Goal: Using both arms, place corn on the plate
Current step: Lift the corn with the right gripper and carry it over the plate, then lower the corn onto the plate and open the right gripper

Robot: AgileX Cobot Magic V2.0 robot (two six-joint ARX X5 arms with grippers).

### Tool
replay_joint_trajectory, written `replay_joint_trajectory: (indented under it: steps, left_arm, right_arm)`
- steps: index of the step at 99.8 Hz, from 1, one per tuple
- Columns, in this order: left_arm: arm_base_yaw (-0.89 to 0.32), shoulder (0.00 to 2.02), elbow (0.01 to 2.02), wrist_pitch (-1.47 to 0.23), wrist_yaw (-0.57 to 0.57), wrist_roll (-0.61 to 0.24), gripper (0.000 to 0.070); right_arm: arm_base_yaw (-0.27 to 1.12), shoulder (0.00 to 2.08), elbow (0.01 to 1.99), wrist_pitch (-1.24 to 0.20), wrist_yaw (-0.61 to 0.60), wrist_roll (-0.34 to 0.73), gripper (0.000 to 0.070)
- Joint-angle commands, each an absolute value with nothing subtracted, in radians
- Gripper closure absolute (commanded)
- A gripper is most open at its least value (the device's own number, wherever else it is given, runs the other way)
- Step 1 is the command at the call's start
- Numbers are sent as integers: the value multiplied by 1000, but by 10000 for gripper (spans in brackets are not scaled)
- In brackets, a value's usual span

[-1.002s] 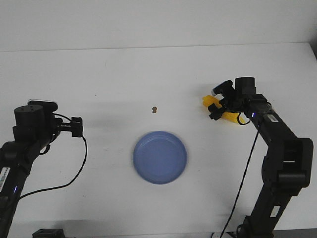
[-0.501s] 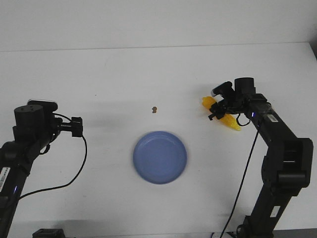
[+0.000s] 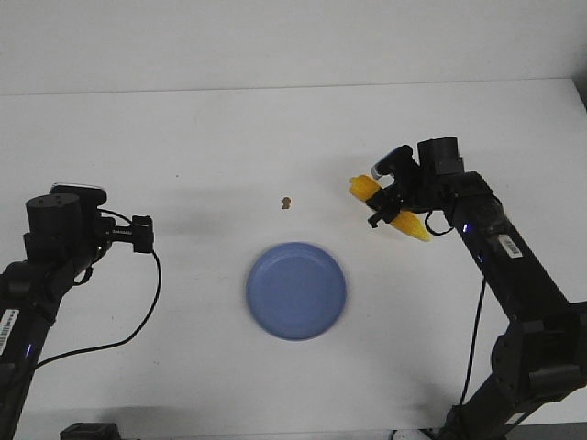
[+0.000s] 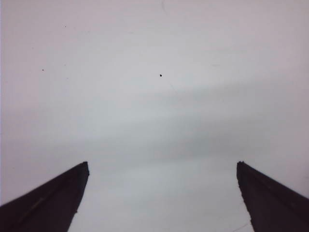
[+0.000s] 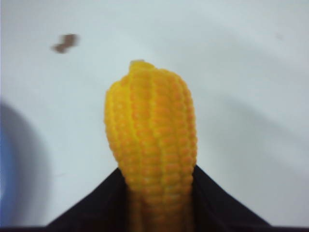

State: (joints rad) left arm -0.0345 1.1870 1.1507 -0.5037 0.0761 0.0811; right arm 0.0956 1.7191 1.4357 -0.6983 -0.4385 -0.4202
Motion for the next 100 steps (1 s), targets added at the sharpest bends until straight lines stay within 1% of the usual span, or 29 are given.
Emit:
replay_joint_trajectory:
  steps: [1,17,28,37,51,64,90,100]
  left_arm:
    - [-32,1196,1164,-496,74,90,75]
    - [-32,1196,1164,-494,74,90,75]
    - [-32,1196,1164,-492,74,90,75]
    - [-32,1196,1164,-492,74,90,75]
    - [-32,1196,1164,-492,74,90,75]
    - [-32,1196,1164,-492,74,89,75]
    - [-32,1196,1164,-495,74,89,75]
    - [-32,1196,1164,-495,74,89,75]
  right_arm:
    - [144,1711,1454,-720,-440,-403,643]
    - [282,1696,1454,-761,-407,-334,643]
    - [383,1697,1454,-786,-366,-328,641]
    - [463,1698,1454,-790,-357,-316,640]
    - [542,1707,1453,-805,-309,-303,640]
    - [579,1742,1452,-813,-305,-299,640]
    - [591,1816,1452,-811,-307,-263,636]
    - [592,1828,1452,-815,-311,-257,601]
